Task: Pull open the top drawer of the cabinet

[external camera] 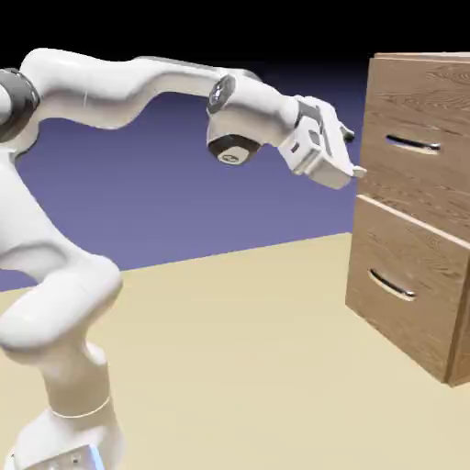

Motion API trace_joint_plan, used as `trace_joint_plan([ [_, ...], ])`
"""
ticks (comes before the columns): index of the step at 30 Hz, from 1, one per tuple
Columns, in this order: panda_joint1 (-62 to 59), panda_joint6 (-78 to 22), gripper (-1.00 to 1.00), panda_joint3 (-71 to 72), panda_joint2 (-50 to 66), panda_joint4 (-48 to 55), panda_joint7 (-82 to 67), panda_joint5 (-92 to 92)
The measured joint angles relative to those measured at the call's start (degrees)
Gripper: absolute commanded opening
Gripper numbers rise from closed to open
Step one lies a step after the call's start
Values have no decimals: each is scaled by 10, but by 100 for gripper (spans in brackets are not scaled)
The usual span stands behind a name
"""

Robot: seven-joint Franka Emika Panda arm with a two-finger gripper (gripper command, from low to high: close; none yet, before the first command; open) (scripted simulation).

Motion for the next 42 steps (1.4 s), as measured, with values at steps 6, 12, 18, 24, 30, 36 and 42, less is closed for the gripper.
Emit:
trace_joint_plan([
  [6,-88,-8,0,83,0,55,-37,150],
  [12,-176,-15,0,167,0,109,-74,299],
  [18,-265,-23,0,250,0,164,-111,449],
  [24,-353,-31,0,334,0,219,-148,598],
  [30,-441,-39,0,417,0,274,-185,748],
  [36,-521,-46,0,492,0,323,-219,882],
  [42,-624,-29,0,575,-26,403,-180,860],
])
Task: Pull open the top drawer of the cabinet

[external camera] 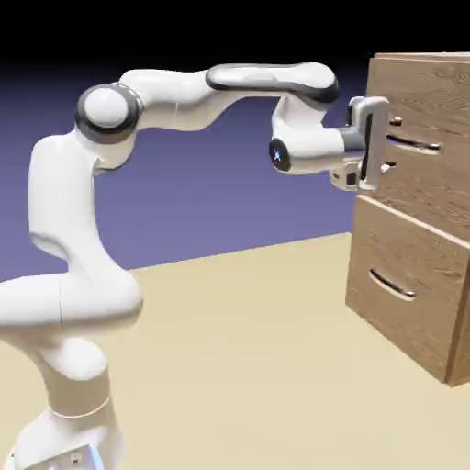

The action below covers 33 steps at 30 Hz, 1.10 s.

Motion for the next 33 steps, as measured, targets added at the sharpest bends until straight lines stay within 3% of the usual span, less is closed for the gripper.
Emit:
trace_joint_plan([
  [2,-42,7,0,33,-10,32,16,-9],
  [3,-53,8,-100,42,-13,41,20,-11],
  [18,216,-31,-100,-181,22,-155,-39,22],
  [33,528,-42,-100,-441,-54,-363,-13,-1],
])
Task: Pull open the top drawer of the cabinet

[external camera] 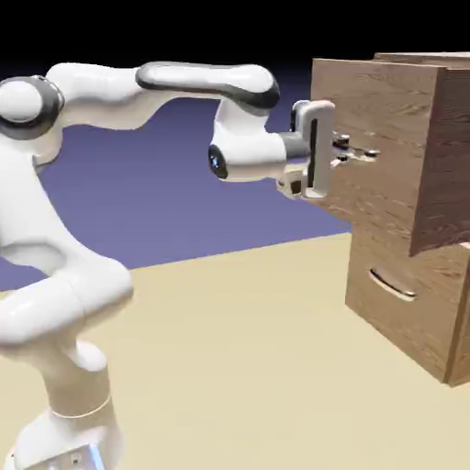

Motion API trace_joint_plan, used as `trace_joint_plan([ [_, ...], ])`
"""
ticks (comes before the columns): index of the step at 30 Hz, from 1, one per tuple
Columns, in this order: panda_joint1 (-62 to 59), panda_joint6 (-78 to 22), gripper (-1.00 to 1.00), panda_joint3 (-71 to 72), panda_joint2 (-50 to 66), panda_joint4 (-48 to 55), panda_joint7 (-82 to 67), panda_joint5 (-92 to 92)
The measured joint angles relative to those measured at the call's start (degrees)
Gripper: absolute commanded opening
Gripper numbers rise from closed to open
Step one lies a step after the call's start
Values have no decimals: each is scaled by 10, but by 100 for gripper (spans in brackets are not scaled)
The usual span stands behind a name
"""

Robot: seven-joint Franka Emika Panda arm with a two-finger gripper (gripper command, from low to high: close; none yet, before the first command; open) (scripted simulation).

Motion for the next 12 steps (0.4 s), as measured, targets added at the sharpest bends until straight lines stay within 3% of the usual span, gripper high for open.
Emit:
trace_joint_plan([
  [9,187,35,-100,-131,-115,-139,52,-49],
  [10,192,37,100,-134,-119,-143,53,-51],
  [12,192,37,100,-134,-119,-143,52,-51],
])
